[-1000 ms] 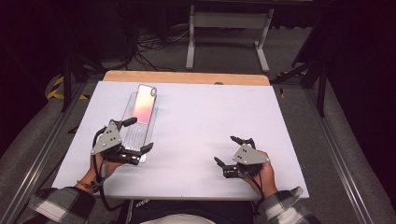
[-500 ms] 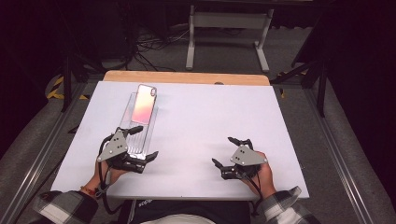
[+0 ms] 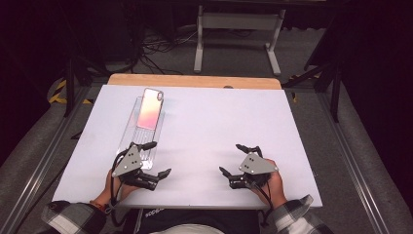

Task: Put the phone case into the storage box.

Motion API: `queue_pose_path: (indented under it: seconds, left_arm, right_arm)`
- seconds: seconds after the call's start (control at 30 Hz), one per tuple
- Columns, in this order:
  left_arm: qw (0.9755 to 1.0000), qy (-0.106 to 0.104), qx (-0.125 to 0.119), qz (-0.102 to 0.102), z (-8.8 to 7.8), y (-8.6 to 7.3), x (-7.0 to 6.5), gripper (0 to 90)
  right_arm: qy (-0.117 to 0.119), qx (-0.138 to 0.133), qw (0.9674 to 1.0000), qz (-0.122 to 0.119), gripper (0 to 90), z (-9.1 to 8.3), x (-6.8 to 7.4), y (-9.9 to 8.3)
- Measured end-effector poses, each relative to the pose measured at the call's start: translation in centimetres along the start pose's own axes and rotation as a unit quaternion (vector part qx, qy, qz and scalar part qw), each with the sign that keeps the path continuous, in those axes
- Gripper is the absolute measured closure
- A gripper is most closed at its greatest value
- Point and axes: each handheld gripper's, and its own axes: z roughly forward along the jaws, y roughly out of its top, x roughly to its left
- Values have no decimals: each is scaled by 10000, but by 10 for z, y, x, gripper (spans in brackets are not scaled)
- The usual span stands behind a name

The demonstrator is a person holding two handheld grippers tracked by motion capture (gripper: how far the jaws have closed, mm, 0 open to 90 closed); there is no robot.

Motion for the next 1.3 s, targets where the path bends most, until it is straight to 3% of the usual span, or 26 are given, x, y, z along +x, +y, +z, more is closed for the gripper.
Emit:
queue_pose_path:
  seconds: [0.2, 0.4, 0.57, 1.03, 1.3]
  left_arm:
    - [10000, -22, 86, 6, 5, -4, -2, 45]
    - [9997, 196, -62, -93, 4, -6, 1, 50]
    - [9998, 181, -53, -83, 3, -5, 2, 48]
    - [9995, 136, -199, -184, -6, -5, 8, 46]
    - [9992, 157, -275, -240, -8, -5, 8, 46]
  right_arm:
    - [44, 35, 10000, -3, 133, 0, 1, -2]
    - [90, 41, 9999, -32, 133, -2, 2, -3]
    - [105, 9, 9999, -32, 133, -3, 2, -3]
    - [-246, -76, 9996, 124, 131, -8, -7, -2]
    - [-257, -53, 9996, 112, 131, -5, -10, -2]
